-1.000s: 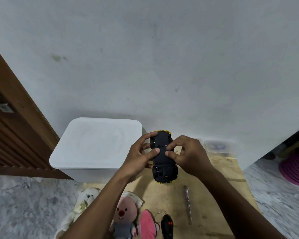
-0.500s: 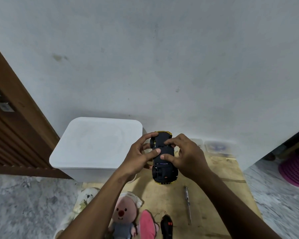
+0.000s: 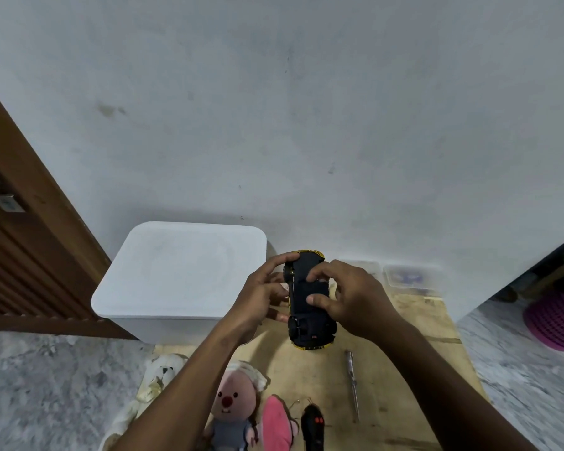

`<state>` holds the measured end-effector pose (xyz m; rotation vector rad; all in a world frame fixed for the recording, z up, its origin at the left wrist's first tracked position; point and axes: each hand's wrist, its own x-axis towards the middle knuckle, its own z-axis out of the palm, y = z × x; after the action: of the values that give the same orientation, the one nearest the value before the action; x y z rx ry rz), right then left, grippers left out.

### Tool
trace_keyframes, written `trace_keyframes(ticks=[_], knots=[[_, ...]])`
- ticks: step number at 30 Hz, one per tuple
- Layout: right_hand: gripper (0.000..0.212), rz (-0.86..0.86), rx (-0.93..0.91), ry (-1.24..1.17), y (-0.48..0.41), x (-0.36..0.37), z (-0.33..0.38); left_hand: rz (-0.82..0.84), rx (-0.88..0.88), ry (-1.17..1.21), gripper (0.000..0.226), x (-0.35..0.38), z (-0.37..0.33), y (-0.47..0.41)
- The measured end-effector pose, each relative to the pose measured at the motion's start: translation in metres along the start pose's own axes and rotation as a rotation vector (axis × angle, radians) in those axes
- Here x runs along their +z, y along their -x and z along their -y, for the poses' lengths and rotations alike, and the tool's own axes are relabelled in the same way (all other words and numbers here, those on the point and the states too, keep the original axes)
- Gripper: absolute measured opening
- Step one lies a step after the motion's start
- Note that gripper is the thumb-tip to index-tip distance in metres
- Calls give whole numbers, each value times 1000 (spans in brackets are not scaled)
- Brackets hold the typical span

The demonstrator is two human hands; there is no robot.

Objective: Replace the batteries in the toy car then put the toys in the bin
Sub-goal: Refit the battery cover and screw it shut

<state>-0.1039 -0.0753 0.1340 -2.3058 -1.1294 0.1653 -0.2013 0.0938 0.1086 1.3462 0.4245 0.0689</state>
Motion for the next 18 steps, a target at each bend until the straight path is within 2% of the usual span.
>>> trace_keyframes(ticks=[7,13,18], knots=[[27,-1,18,-29,-1,-2,-3,19,16,-16,71,2,-3,0],[25,53,46,43,-4,-7,-1,12,19,-3,71,2,-4,1],[27,28,23,85,-5,-8,1,12,33,10,70,1,-5,2]])
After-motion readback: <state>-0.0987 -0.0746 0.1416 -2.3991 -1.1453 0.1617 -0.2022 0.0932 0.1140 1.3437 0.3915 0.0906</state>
